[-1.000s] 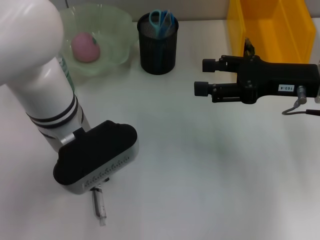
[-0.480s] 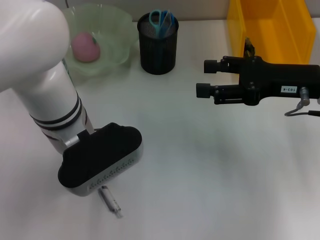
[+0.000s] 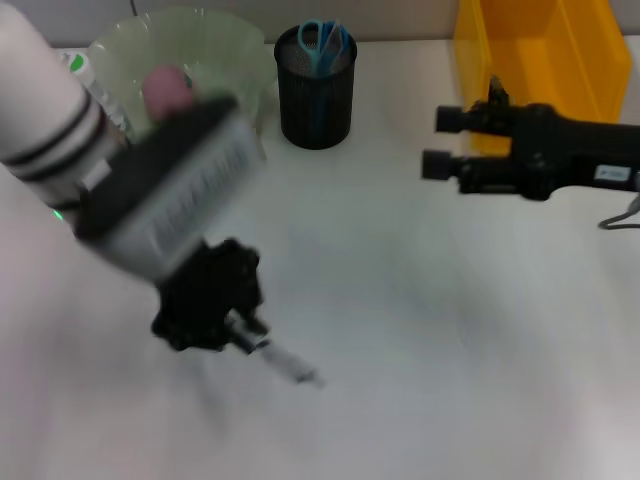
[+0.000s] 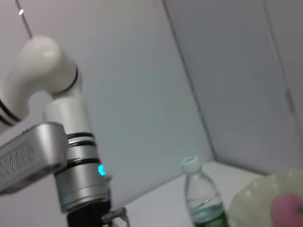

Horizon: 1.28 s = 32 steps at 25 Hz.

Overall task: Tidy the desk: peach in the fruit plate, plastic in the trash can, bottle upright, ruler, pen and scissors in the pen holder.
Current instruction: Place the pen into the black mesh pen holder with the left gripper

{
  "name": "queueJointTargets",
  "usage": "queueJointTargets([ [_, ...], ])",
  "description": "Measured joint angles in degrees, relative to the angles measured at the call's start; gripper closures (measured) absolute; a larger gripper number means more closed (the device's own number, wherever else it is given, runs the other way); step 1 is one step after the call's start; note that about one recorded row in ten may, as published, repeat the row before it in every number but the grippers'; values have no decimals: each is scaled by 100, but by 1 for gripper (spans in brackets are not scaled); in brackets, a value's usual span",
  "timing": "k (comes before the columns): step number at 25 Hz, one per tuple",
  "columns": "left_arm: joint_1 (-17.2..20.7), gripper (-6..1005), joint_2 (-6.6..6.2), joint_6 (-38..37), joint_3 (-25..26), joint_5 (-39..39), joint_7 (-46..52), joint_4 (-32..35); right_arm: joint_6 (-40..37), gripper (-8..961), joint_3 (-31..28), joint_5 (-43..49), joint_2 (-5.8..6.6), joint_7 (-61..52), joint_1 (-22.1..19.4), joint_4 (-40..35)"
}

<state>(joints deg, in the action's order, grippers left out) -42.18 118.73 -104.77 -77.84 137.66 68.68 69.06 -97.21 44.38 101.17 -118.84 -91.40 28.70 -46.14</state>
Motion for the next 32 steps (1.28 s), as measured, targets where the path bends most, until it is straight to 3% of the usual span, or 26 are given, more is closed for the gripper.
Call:
queueJointTargets([
  [2,-49,865,-6,-56,818,-452,87,-478,-75,127,-380,0,3,54,-70,25],
  [3,-49,865,-6,-56,818,-452,87,-478,-75,127,-380,0,3,54,-70,25],
  [7,-76,864,-17,126,1822,-973,276,-1489,-94,127,-1131,-104,30,136,-133,93],
  [9,-84,864,-21,336,2339,-1238,465,-1999,-101,127,-1220,-186,41,141,-133,125],
  [12,-39,864,-22,667,2838,-1740,776,-2630,-164,126,-1291,-718,151,131,-138,277],
  [16,95,863,-9,1108,3012,-2543,986,-3110,-175,126,-1281,-864,260,91,-119,405],
  [17,172,863,-7,1335,3056,-3032,1026,-3351,-175,126,-1260,-819,328,98,-127,489],
  [21,323,863,11,2000,3081,-4531,838,-4121,-228,127,-1259,-472,377,230,-157,534],
  [22,299,863,36,2196,3067,-5199,505,-4558,-347,127,-1271,-103,396,394,-163,511],
  [23,299,863,36,2196,3067,-5199,505,-4558,-347,127,-1271,-103,396,394,-163,511],
  [25,74,862,45,2428,3068,-6079,-141,-5319,-495,127,-1277,355,402,744,-183,483],
  [32,-574,862,45,2906,3127,-7541,-1837,-6665,-469,130,-1239,670,370,1320,-229,582],
])
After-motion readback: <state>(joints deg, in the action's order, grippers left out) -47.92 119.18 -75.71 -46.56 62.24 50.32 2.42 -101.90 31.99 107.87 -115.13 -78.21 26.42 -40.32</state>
